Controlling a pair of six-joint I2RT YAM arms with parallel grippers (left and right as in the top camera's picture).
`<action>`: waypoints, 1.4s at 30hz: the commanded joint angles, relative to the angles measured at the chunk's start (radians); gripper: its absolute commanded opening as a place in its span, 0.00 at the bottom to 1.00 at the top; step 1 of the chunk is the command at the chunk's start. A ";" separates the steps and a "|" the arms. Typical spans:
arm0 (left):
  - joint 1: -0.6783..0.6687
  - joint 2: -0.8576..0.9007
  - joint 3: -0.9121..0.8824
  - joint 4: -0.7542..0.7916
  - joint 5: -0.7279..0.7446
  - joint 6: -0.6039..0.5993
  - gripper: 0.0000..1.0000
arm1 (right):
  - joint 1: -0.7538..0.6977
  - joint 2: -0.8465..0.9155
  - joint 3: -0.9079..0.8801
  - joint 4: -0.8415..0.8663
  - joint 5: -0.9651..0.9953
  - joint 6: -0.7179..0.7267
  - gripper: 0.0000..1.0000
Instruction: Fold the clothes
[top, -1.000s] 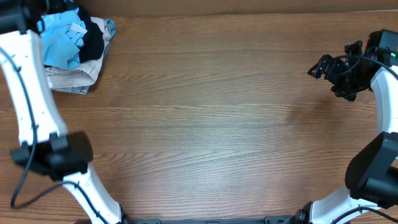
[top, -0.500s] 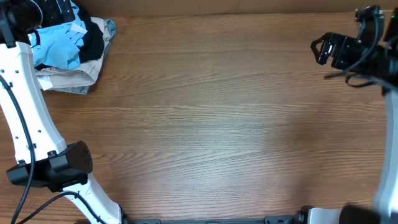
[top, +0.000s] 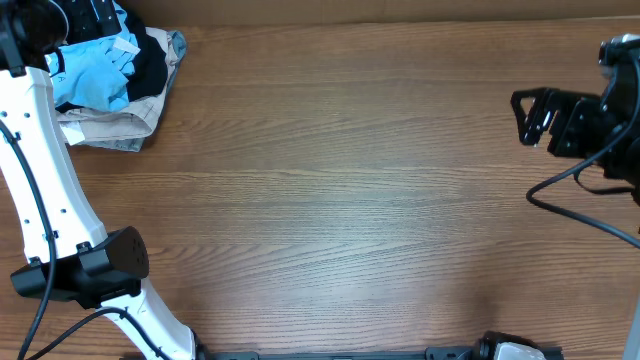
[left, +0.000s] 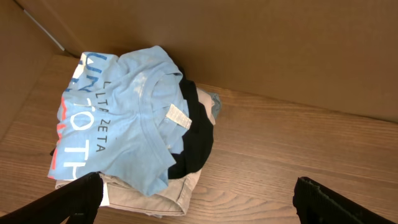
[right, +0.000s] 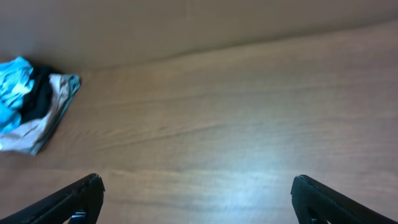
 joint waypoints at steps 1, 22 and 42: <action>-0.002 0.010 0.000 -0.002 0.007 -0.010 1.00 | -0.001 -0.023 0.018 -0.031 -0.025 0.000 1.00; -0.002 0.010 0.000 -0.002 0.007 -0.010 1.00 | 0.009 -0.010 0.015 -0.154 -0.006 -0.001 1.00; -0.002 0.010 0.000 -0.002 0.007 -0.010 1.00 | 0.053 -0.169 -0.238 0.334 0.006 -0.012 1.00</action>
